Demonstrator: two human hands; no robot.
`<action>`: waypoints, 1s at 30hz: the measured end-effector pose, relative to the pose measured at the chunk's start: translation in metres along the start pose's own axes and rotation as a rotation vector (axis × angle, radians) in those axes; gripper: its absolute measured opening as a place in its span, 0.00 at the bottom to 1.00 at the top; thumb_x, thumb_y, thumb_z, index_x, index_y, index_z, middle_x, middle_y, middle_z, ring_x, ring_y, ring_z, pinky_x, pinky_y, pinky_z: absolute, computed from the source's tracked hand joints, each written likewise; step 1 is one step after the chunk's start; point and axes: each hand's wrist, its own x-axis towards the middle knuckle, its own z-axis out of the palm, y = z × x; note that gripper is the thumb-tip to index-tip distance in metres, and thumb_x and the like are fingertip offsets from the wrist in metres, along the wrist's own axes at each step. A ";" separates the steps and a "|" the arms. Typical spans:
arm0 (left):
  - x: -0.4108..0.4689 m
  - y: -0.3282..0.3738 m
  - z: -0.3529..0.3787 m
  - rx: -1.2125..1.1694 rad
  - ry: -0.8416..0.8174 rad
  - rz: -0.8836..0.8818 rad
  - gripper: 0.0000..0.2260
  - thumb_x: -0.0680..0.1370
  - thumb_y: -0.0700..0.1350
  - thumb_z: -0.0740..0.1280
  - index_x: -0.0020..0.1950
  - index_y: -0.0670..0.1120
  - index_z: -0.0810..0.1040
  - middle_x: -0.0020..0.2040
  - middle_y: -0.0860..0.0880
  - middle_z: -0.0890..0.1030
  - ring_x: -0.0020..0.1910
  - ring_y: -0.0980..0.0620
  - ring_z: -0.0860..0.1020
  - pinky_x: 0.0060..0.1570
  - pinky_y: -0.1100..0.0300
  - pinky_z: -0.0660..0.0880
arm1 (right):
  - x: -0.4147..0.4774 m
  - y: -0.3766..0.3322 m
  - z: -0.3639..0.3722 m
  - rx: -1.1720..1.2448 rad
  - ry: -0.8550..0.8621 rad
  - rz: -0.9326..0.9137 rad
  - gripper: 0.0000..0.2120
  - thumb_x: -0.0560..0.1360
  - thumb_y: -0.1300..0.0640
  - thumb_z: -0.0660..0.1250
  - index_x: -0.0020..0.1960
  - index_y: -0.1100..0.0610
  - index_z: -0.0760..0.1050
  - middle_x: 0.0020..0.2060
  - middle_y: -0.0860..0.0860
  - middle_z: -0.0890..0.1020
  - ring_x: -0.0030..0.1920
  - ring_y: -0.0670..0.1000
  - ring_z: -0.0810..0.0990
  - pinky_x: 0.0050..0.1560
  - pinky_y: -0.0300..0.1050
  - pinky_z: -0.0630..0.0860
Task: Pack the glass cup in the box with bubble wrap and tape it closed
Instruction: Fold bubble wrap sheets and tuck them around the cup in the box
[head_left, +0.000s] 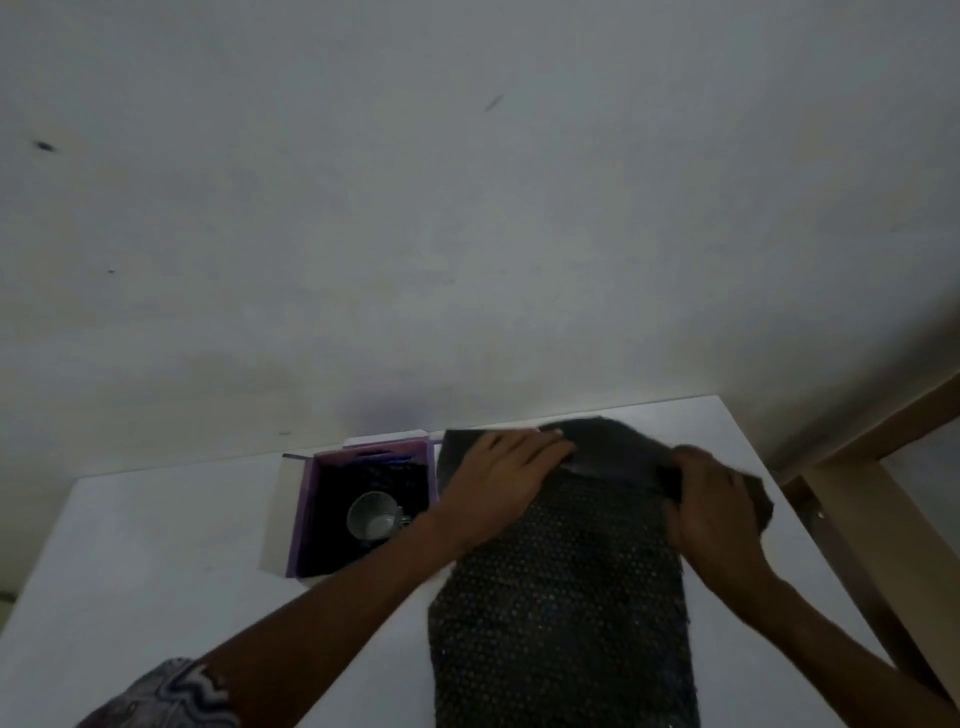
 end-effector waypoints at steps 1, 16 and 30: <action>-0.006 -0.010 -0.019 0.054 0.026 0.001 0.17 0.78 0.45 0.59 0.67 0.49 0.73 0.68 0.48 0.74 0.62 0.47 0.75 0.58 0.52 0.70 | 0.009 -0.014 0.003 -0.076 0.052 -0.071 0.12 0.74 0.56 0.56 0.52 0.60 0.73 0.47 0.60 0.79 0.48 0.60 0.77 0.52 0.56 0.71; -0.190 -0.079 -0.056 0.341 -0.617 -0.309 0.17 0.72 0.47 0.64 0.61 0.47 0.76 0.66 0.42 0.74 0.56 0.39 0.71 0.53 0.47 0.70 | 0.034 -0.217 0.162 -0.296 -0.315 -0.648 0.14 0.64 0.59 0.71 0.49 0.55 0.79 0.48 0.59 0.79 0.47 0.60 0.77 0.41 0.52 0.77; -0.154 -0.112 -0.013 0.157 -0.859 -0.478 0.24 0.81 0.54 0.51 0.76 0.48 0.56 0.72 0.44 0.66 0.67 0.38 0.62 0.63 0.46 0.62 | 0.026 -0.226 0.188 -0.296 -0.401 -0.456 0.15 0.62 0.59 0.73 0.48 0.56 0.79 0.45 0.54 0.82 0.48 0.58 0.78 0.51 0.54 0.74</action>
